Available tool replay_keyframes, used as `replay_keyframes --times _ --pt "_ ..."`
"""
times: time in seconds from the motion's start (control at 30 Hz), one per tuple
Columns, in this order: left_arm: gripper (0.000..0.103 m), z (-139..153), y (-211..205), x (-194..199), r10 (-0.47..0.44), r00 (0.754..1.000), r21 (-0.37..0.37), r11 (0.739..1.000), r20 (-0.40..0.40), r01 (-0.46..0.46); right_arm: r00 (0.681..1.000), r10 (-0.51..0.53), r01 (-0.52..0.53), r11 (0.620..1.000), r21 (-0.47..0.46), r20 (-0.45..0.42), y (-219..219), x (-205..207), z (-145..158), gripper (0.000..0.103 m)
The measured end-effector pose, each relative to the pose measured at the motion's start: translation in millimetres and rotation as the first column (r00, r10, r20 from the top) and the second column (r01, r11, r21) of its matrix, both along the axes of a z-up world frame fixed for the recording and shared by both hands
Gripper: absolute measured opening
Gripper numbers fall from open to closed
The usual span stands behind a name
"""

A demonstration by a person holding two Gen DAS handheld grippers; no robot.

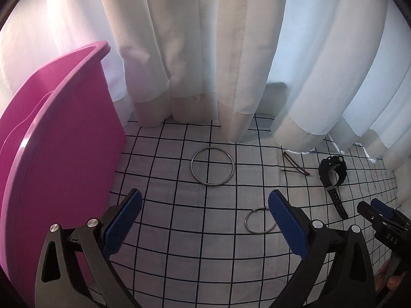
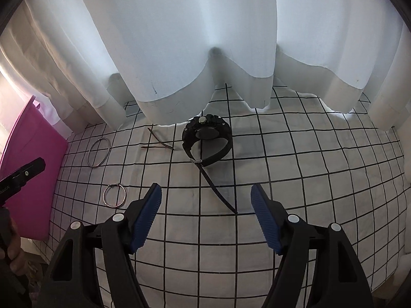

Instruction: Organize jewelry

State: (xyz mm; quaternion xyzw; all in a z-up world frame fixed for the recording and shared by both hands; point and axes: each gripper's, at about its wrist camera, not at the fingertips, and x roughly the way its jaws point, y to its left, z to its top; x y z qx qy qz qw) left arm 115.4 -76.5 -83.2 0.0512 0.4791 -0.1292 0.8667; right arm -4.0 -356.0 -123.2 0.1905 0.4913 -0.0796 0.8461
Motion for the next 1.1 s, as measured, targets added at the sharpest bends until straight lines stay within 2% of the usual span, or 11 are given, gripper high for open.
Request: replay_keyframes --times 0.4,0.77,0.9,1.1 --pt "0.097 -61 -10 50 0.048 0.996 0.027 0.999 -0.081 -0.045 0.999 -0.004 0.006 1.0 0.03 -0.054 -2 54 -46 0.069" --pt "0.097 -97 -22 78 0.051 0.989 0.061 0.997 -0.139 -0.043 0.997 -0.017 0.016 1.0 -0.009 -0.076 4 75 -59 0.069" --pt "0.097 -101 -30 83 0.036 0.988 0.05 0.998 -0.149 -0.029 0.997 -0.011 0.01 1.0 -0.015 -0.076 4 81 -60 0.069" --pt "0.098 -110 -45 93 0.022 0.988 0.08 0.997 -0.151 -0.01 0.997 -0.008 0.007 1.0 -0.015 -0.08 3 84 -62 0.069"
